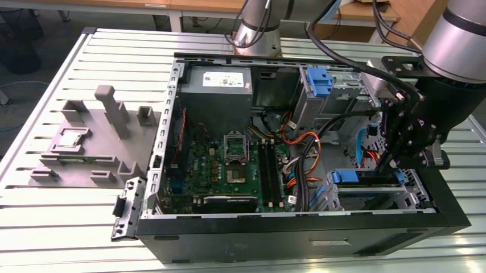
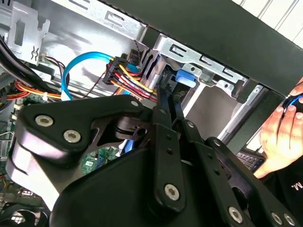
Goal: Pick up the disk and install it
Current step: 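Insert the first disk wire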
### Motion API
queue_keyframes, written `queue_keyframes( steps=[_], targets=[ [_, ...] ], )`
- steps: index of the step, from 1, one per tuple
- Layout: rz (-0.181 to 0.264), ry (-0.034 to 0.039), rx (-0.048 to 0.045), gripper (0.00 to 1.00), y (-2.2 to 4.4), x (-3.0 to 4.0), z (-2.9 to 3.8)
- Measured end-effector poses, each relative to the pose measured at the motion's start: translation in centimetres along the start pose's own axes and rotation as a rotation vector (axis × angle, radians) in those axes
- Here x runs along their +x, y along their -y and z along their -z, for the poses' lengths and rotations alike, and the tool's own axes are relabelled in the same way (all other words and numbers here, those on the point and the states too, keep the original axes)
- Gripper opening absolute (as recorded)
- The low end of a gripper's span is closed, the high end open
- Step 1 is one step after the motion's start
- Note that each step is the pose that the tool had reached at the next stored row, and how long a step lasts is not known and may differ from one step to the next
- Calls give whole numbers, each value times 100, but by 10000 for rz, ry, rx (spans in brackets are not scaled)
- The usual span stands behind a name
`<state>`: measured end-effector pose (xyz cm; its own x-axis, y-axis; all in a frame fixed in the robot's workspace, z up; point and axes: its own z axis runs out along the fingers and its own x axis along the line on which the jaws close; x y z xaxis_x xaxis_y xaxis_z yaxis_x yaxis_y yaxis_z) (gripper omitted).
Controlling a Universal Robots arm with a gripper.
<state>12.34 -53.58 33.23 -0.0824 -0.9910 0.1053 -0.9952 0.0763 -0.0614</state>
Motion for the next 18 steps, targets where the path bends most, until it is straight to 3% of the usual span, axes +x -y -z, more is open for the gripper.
queue_keyframes(
  steps=[4,18],
  targets=[
    [0,36,-3,16,0,1,-4],
    [62,42,3,16,3,20,7]
  ],
)
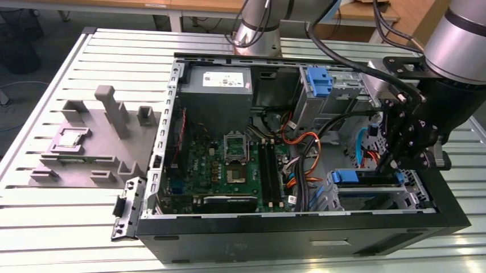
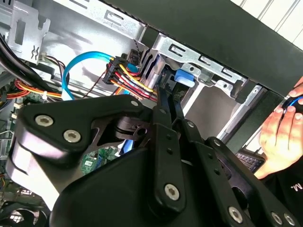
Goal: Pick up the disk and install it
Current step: 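Insert the first disk wire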
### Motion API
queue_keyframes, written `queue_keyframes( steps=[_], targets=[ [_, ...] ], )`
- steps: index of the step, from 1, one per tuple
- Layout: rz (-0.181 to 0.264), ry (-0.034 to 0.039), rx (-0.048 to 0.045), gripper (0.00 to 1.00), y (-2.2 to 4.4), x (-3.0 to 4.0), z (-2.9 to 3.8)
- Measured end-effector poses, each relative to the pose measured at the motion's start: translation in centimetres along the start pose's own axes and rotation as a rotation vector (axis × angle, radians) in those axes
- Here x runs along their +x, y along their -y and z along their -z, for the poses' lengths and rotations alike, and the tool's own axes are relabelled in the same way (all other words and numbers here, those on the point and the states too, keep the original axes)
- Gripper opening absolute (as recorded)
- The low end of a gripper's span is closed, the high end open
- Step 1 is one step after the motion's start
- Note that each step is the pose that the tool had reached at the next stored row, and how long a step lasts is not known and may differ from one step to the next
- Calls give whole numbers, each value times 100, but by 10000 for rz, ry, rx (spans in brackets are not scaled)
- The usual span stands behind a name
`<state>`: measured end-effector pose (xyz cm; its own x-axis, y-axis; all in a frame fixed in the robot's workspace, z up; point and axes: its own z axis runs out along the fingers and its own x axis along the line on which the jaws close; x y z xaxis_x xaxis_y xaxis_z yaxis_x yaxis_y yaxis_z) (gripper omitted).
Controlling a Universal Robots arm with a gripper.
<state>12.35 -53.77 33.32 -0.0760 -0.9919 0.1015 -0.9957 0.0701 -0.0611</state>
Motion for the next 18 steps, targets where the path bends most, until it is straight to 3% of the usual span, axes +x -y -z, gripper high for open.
queue_keyframes(
  steps=[18],
  targets=[
    [0,-2,0,16,-3,-5,-55]
  ],
)
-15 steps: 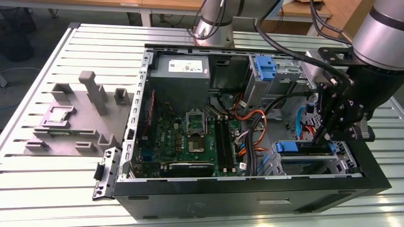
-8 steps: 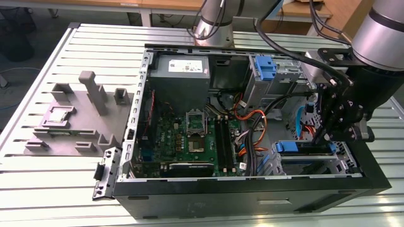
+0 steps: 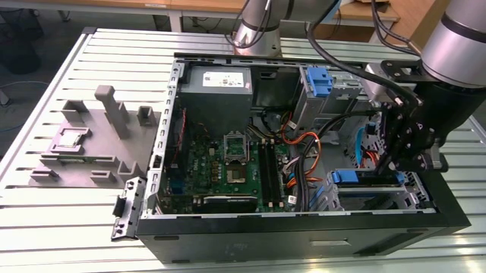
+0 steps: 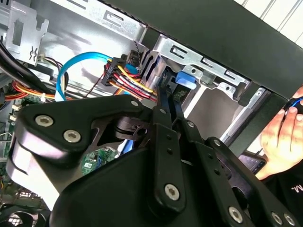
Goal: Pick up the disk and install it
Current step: 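Insert the first disk wire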
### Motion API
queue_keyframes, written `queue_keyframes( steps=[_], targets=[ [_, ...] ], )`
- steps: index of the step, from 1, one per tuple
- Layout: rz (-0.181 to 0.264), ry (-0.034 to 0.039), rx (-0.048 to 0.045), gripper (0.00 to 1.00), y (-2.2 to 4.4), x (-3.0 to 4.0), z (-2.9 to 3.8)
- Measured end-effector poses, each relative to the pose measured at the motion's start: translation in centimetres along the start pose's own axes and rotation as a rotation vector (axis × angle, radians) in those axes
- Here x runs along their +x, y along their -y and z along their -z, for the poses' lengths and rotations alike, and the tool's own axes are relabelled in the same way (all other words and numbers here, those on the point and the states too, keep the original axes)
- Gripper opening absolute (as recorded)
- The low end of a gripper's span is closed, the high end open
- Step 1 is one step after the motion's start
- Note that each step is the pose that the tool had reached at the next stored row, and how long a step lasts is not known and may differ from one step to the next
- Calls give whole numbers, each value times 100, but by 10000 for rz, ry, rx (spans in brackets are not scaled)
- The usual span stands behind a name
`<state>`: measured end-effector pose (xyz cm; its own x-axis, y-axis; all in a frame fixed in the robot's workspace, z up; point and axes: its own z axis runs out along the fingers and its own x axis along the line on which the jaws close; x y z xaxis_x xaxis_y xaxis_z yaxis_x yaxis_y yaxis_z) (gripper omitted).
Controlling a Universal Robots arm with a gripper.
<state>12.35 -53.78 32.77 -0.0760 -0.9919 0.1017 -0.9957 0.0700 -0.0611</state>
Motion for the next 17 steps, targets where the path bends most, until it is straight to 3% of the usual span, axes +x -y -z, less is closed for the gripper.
queue_keyframes(
  steps=[11,12,13,17],
  targets=[
    [-1,7,-1,17,-1,-1,-6],
    [-1,7,-1,17,0,0,2],
    [-1,2,0,24,1,2,17],
    [-1,2,-2,24,5,9,87]
  ],
)
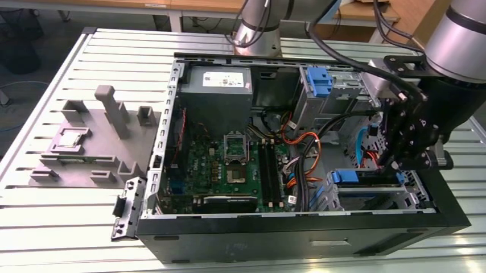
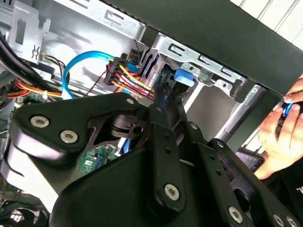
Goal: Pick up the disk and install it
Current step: 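Insert the first disk wire, then insert the second disk wire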
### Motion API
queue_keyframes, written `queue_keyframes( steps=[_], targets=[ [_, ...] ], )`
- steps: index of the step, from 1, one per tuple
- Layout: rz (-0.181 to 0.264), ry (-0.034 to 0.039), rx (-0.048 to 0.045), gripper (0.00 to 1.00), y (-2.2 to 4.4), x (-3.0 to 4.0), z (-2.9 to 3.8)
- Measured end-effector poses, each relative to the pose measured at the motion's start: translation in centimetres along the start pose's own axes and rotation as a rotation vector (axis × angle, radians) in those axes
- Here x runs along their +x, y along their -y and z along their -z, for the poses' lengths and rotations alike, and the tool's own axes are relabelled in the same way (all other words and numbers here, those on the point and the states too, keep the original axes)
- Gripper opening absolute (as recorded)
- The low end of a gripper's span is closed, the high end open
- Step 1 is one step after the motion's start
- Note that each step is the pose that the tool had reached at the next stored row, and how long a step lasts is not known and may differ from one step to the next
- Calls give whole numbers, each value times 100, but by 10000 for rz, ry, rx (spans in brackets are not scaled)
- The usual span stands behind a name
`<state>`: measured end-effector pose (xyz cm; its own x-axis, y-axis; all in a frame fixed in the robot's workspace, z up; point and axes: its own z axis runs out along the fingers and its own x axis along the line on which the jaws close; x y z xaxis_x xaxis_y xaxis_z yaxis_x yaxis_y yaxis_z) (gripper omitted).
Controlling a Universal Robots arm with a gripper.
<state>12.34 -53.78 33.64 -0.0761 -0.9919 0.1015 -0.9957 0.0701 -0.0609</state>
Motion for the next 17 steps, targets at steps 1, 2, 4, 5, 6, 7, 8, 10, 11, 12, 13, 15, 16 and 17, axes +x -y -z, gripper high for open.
queue_keyframes(
  steps=[1,2,4,5,6,7,8,10,11,12,13,15,16,17],
  targets=[
    [0,-2,0,24,1,2,19],
    [0,-2,-1,24,2,3,32],
    [0,3,-2,24,2,3,35],
    [1,2,-3,22,2,3,35],
    [1,2,-3,16,2,4,35],
    [1,1,-3,16,3,3,36],
    [1,-2,-3,10,3,4,37],
    [1,-1,-3,10,3,4,37],
    [1,-1,-4,10,2,4,37],
    [1,-1,-4,10,3,4,37],
    [1,-1,-4,10,2,4,37],
    [2,0,-12,10,2,4,37],
    [2,0,-12,10,3,4,37],
    [1,0,-13,10,2,4,36]
  ],
)
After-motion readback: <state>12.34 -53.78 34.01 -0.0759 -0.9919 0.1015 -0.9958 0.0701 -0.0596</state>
